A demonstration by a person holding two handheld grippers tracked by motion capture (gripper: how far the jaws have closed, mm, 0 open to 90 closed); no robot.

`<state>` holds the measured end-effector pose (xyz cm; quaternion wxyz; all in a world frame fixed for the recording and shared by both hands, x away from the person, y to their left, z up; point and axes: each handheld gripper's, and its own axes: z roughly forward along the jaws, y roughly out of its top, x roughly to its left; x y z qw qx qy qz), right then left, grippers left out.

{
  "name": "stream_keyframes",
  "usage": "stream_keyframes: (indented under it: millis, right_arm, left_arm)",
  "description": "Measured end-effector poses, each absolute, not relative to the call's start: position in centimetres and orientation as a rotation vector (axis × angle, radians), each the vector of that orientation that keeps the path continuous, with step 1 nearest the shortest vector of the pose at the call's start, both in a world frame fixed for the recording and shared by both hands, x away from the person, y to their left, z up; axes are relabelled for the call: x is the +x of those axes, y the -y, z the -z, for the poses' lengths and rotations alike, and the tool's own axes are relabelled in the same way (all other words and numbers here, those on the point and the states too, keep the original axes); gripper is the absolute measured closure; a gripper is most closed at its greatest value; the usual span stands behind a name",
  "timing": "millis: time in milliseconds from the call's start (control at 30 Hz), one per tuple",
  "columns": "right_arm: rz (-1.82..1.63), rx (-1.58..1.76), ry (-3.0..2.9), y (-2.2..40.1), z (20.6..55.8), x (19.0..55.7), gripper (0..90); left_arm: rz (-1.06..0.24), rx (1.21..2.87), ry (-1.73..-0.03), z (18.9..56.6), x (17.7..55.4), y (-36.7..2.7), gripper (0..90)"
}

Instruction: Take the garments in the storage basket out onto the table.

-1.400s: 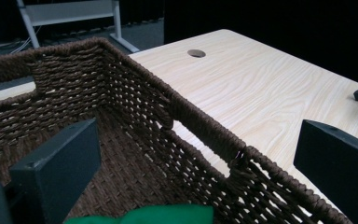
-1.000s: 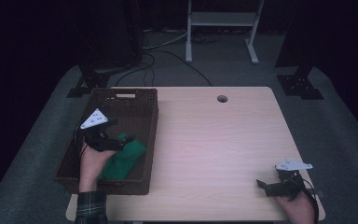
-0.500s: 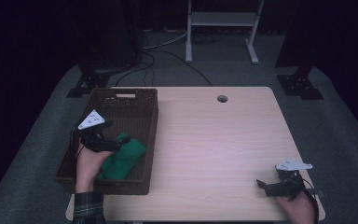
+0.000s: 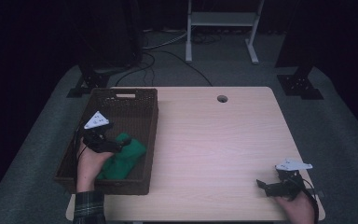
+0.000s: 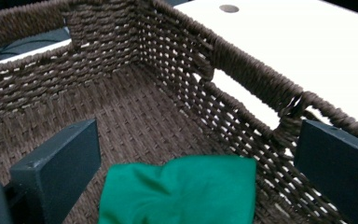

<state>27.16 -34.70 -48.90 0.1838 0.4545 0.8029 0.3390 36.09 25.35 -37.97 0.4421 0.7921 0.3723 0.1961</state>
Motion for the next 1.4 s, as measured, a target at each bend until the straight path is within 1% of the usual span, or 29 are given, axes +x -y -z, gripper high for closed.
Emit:
stream_keyframes:
  millis: [333, 867, 1400]
  right_arm:
    - [-0.956, 1.282, -2.264, 34.7, 48.9, 27.2, 0.0]
    - [-0.956, 1.282, -2.264, 34.7, 48.9, 27.1, 0.0]
    - [-0.956, 1.282, -2.264, 34.7, 48.9, 27.1, 0.0]
  left_arm:
    - [-0.463, 2.029, -0.958, 38.8, 36.5, -25.1, 0.0]
    - [-0.401, 2.084, -1.016, 39.6, 36.8, -24.9, 0.0]
    - [-0.389, 2.128, -1.055, 40.0, 37.0, -24.9, 0.0]
